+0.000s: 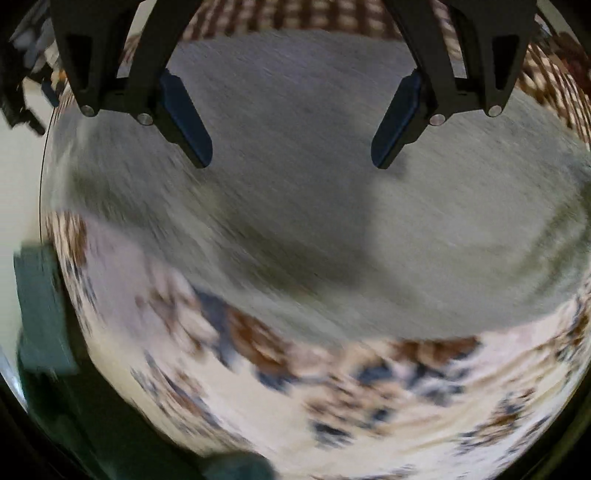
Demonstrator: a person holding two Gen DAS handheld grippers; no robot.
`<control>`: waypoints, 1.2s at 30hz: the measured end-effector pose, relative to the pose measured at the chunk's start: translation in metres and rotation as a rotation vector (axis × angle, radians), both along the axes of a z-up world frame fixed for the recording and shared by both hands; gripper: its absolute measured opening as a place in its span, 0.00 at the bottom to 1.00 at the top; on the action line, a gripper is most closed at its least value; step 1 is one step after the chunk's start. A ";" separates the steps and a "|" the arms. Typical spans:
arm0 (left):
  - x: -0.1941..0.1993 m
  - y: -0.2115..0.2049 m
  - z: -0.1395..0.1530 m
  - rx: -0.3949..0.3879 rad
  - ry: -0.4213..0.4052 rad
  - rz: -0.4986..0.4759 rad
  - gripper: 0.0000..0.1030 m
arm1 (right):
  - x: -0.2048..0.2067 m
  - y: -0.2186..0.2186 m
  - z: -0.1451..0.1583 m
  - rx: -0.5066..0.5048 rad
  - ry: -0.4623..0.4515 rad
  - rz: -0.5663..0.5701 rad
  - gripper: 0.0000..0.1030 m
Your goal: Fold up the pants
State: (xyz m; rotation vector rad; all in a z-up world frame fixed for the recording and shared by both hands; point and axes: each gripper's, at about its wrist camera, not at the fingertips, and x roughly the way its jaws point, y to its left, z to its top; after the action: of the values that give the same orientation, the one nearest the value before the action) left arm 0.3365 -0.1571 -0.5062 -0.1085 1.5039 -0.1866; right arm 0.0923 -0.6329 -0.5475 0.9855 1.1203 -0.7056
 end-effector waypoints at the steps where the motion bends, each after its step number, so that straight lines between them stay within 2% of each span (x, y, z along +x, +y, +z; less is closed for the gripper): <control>1: -0.008 -0.018 -0.003 0.004 0.004 -0.032 0.86 | -0.022 -0.021 -0.002 0.006 -0.004 -0.067 0.71; 3: -0.015 -0.048 -0.011 0.034 -0.005 -0.087 0.86 | -0.058 -0.056 -0.010 0.008 -0.028 -0.177 0.70; 5: -0.019 -0.071 -0.019 0.051 -0.004 -0.130 0.86 | -0.078 -0.086 -0.017 0.001 -0.050 -0.237 0.65; 6: -0.020 -0.084 -0.025 0.070 -0.001 -0.154 0.86 | -0.082 -0.097 -0.022 0.001 -0.067 -0.249 0.62; 9: -0.025 -0.114 -0.043 0.108 0.005 -0.217 0.86 | -0.084 -0.127 -0.040 0.013 -0.072 -0.264 0.61; 12: -0.028 -0.130 -0.058 0.150 0.018 -0.257 0.86 | -0.070 -0.137 -0.076 0.078 -0.048 -0.281 0.61; 13: -0.028 -0.132 -0.062 0.171 0.024 -0.264 0.86 | -0.068 -0.140 -0.083 0.089 -0.043 -0.280 0.46; 14: -0.028 -0.133 -0.063 0.176 0.026 -0.266 0.86 | -0.066 -0.141 -0.084 0.060 -0.012 -0.273 0.24; 15: -0.028 -0.133 -0.060 0.175 0.023 -0.265 0.86 | -0.064 -0.139 -0.082 0.035 -0.004 -0.268 0.08; 18: -0.029 -0.130 -0.054 0.177 0.033 -0.257 0.86 | -0.073 -0.130 -0.053 -0.049 -0.020 -0.261 0.06; 20: -0.031 -0.121 -0.047 0.172 0.040 -0.248 0.86 | -0.082 -0.126 -0.045 -0.032 -0.038 -0.274 0.06; 23: -0.033 -0.112 -0.048 0.193 0.044 -0.251 0.86 | -0.095 -0.127 -0.053 -0.008 -0.012 -0.277 0.07; 26: -0.032 -0.111 -0.063 0.197 0.076 -0.238 0.86 | -0.112 -0.134 -0.074 0.148 -0.081 -0.315 0.25; 28: -0.031 -0.111 -0.078 0.191 0.079 -0.235 0.91 | -0.122 -0.132 -0.072 0.147 -0.119 -0.324 0.61; 30: -0.028 -0.108 -0.089 0.171 0.073 -0.215 0.99 | -0.129 -0.126 -0.069 0.145 -0.193 -0.315 0.69; 32: -0.024 -0.107 -0.095 0.144 0.060 -0.184 1.00 | -0.130 -0.120 -0.079 0.191 -0.261 -0.310 0.78; 33: -0.022 -0.104 -0.096 0.139 0.054 -0.172 1.00 | -0.129 -0.117 -0.091 0.237 -0.302 -0.306 0.87; 34: -0.021 -0.103 -0.097 0.137 0.041 -0.161 1.00 | -0.128 -0.114 -0.102 0.265 -0.319 -0.302 0.92; 36: -0.024 -0.102 -0.097 0.143 0.015 -0.160 1.00 | -0.122 -0.109 -0.124 0.290 -0.331 -0.285 0.92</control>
State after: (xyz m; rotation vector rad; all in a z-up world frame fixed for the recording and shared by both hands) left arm 0.3127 -0.2596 -0.6029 0.1261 1.5365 -0.2059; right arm -0.0295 -0.7423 -0.6710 1.4715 0.8106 -0.5856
